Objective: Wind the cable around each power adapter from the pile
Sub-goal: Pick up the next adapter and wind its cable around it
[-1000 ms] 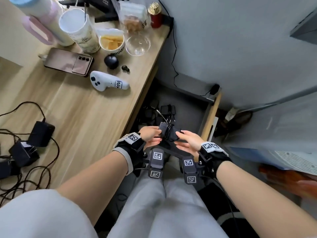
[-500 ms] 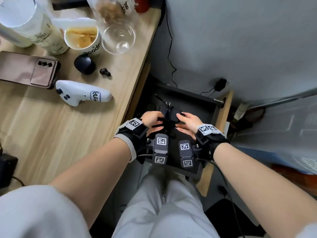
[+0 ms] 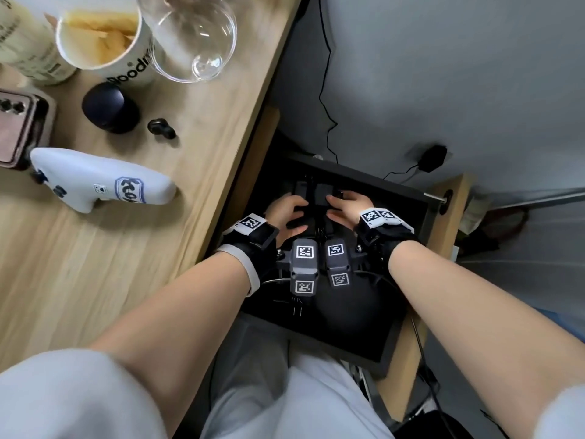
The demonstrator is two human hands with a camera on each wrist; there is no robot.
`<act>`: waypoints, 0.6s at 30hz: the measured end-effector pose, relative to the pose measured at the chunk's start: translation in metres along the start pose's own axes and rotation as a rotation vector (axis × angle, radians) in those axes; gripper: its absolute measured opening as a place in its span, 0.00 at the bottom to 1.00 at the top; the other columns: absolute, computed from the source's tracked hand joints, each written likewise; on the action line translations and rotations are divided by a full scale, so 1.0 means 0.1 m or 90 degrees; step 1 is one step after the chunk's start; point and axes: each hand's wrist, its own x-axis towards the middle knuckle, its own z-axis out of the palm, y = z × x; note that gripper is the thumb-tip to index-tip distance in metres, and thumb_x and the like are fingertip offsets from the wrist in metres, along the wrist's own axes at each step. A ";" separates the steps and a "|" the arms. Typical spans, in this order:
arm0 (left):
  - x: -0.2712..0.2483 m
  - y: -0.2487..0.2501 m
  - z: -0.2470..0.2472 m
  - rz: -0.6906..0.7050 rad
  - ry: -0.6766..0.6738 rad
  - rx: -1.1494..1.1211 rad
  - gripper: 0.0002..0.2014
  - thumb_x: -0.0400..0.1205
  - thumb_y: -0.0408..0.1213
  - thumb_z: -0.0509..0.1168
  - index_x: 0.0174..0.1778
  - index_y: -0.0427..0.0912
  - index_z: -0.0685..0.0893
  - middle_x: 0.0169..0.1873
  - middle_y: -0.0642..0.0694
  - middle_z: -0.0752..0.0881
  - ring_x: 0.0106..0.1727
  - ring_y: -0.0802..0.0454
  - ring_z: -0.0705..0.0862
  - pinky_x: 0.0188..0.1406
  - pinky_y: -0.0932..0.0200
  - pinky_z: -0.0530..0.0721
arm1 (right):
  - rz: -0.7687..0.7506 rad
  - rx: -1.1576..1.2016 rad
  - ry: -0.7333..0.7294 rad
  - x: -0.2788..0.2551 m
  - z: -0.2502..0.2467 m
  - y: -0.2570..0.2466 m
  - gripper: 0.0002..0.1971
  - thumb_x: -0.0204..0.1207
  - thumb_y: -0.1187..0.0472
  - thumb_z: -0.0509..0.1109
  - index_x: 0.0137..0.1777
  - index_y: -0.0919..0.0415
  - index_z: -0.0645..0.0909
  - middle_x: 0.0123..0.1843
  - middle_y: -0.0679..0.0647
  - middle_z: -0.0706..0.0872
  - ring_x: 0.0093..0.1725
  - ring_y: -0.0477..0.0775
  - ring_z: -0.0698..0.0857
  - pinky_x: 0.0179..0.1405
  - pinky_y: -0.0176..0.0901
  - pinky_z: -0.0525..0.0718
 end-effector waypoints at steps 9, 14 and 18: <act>-0.10 -0.02 0.08 0.038 0.022 0.070 0.25 0.83 0.29 0.58 0.77 0.44 0.67 0.65 0.43 0.76 0.68 0.50 0.74 0.61 0.51 0.77 | 0.027 -0.060 0.016 -0.15 -0.08 -0.04 0.25 0.80 0.63 0.66 0.75 0.66 0.66 0.48 0.59 0.83 0.33 0.47 0.80 0.20 0.30 0.82; -0.47 -0.03 0.14 0.021 0.009 0.138 0.25 0.82 0.29 0.57 0.77 0.43 0.68 0.67 0.40 0.77 0.67 0.49 0.75 0.58 0.50 0.77 | 0.049 -0.051 0.002 -0.62 -0.29 -0.04 0.18 0.82 0.66 0.62 0.71 0.67 0.72 0.65 0.65 0.79 0.36 0.49 0.81 0.36 0.38 0.87; -0.91 -0.05 0.18 -0.003 -0.026 0.166 0.23 0.84 0.26 0.56 0.76 0.39 0.68 0.43 0.44 0.78 0.50 0.55 0.77 0.52 0.52 0.79 | 0.069 -0.078 -0.020 -1.13 -0.48 -0.03 0.16 0.83 0.63 0.60 0.68 0.67 0.76 0.69 0.65 0.80 0.44 0.53 0.82 0.55 0.44 0.81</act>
